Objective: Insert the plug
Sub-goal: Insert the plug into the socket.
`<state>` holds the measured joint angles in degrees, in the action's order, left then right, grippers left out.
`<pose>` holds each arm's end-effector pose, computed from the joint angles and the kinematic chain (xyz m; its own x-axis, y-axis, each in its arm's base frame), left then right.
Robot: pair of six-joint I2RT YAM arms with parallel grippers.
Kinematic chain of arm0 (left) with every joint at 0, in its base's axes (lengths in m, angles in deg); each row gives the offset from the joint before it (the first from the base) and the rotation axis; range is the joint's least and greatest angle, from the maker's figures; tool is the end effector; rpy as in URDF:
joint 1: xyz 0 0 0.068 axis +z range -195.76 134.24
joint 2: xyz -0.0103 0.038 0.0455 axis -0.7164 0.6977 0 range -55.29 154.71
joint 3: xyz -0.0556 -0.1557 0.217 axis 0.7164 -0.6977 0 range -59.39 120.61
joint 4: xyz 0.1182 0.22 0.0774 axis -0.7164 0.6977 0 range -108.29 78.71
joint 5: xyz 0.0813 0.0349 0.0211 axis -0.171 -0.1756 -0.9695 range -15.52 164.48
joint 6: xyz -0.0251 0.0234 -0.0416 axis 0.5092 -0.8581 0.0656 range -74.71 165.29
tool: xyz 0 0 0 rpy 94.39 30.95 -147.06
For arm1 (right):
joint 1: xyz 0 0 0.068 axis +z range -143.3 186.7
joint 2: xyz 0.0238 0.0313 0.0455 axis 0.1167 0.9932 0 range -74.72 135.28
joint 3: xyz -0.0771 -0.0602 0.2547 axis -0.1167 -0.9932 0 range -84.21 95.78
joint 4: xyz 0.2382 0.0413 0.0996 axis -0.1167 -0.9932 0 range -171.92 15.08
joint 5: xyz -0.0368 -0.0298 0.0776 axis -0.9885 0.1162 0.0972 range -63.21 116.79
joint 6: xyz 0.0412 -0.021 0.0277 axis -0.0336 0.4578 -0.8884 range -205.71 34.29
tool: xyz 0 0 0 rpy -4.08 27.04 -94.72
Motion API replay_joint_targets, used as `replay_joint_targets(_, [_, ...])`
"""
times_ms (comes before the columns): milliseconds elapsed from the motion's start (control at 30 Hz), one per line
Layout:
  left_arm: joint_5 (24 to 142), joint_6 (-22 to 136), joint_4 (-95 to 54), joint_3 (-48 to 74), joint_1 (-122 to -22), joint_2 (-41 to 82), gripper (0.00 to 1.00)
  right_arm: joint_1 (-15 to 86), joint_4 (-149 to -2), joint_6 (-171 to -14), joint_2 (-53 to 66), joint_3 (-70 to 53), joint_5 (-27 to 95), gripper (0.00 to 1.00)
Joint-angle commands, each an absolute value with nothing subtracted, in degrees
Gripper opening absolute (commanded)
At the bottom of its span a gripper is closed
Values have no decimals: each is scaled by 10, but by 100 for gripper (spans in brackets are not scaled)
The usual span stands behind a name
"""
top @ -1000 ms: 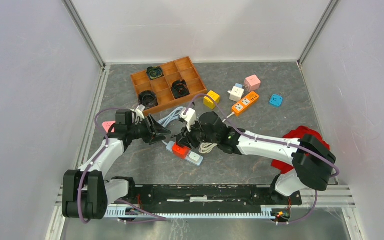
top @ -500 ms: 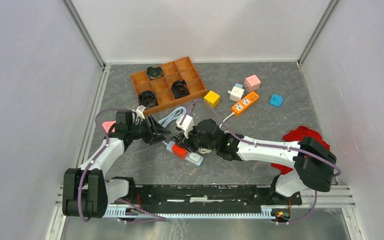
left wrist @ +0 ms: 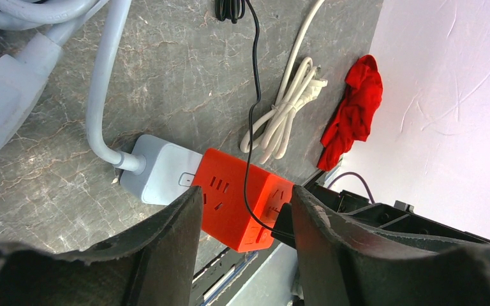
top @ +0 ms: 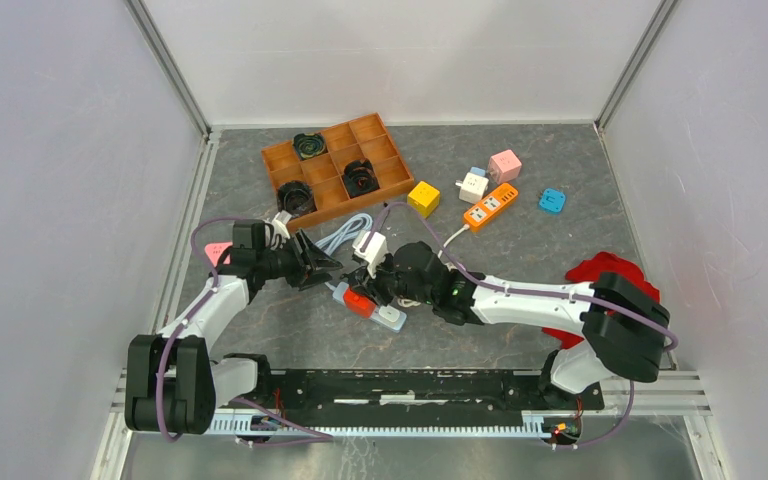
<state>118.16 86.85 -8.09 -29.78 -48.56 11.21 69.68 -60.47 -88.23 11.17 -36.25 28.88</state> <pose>0.2132 -0.0350 0.1834 -0.8824 -0.4372 -0.1739 -0.1074 0.5469 -0.8303 0.1496 0.2961 0.2299 -0.2206 -0.3358 -0.9157 -0.8966 0.4395 0.0548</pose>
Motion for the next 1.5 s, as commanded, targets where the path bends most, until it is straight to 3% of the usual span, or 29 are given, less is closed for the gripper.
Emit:
replay_joint_targets(0, [1193,872,-87,-294,-483,113,60,702,-741,-901,164,-416,295,0])
replay_joint_targets(600, [1184,871,-79,-289,-483,113,61,702,-662,-879,140,-513,271,0])
replay_joint_targets(1467, [1165,877,-69,-284,-483,111,66,702,-641,-885,181,-555,293,0])
